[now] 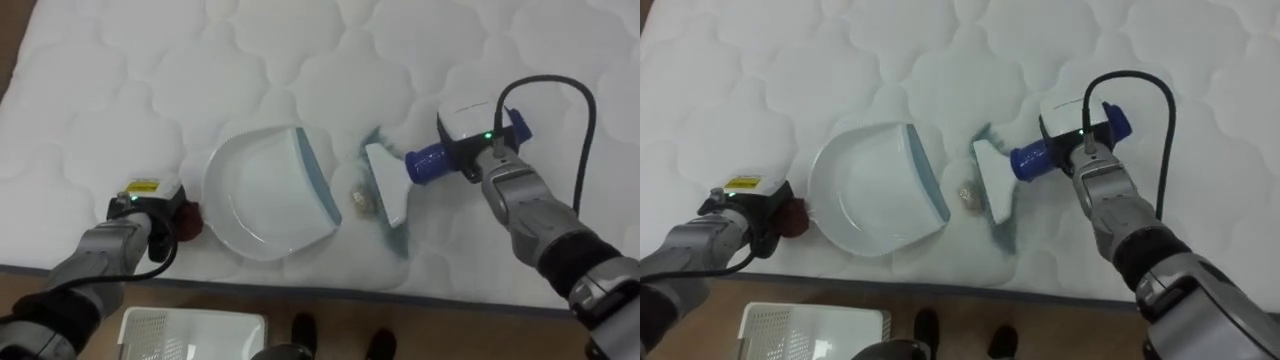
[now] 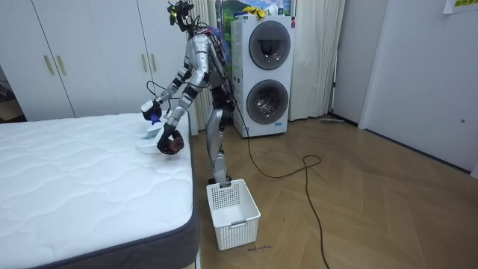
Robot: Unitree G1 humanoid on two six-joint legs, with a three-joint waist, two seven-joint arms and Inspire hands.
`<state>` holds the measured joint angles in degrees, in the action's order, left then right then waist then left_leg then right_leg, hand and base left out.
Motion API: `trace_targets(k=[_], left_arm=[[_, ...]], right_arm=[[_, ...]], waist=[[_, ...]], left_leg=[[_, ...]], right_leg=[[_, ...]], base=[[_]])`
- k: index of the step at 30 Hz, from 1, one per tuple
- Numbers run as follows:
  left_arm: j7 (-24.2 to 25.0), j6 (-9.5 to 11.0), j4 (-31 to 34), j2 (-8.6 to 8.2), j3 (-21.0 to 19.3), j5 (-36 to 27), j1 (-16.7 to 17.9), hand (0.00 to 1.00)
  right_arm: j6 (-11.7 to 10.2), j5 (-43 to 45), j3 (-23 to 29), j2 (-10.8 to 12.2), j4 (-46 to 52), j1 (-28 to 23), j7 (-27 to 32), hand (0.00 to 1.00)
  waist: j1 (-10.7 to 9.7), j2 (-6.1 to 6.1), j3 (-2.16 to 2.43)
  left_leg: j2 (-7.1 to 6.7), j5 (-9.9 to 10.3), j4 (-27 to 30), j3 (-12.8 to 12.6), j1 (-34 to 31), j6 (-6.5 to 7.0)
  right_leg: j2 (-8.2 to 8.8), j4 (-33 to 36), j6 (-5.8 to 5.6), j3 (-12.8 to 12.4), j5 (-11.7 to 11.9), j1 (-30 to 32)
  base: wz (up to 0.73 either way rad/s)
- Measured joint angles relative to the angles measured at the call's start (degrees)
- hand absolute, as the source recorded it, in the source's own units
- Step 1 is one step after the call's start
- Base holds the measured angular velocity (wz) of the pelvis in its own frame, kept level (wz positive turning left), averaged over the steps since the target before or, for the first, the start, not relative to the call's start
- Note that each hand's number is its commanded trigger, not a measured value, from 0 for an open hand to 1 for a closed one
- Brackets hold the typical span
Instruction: Clean bed
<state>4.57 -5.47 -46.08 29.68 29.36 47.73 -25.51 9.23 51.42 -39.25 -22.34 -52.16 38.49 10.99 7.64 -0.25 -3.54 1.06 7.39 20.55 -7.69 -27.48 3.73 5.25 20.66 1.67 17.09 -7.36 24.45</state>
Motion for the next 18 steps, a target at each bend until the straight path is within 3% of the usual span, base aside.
trace_targets(k=[10,18], left_arm=[[0.0,-0.9,0.0,-0.54,0.1,0.0,0.0,1.0],[0.0,-1.7,-0.3,-0.9,0.1,0.0,0.4,1.0]], right_arm=[[0.0,-7.1,0.1,0.7,0.0,-0.9,-1.7,1.0],[-0.1,-11.7,0.2,3.1,0.0,-0.9,-3.1,1.0]], waist=[[-0.2,0.43,0.09],[-1.0,0.67,0.07]], left_leg=[[-0.02,0.0,0.1,0.0,0.0,0.0],[-0.08,0.0,0.2,0.0,0.2,0.01]], right_leg=[[0.07,0.0,0.0,0.2,0.0,-0.1],[0.19,0.0,0.0,0.2,0.0,-0.3]], base=[[0.0],[0.0]])
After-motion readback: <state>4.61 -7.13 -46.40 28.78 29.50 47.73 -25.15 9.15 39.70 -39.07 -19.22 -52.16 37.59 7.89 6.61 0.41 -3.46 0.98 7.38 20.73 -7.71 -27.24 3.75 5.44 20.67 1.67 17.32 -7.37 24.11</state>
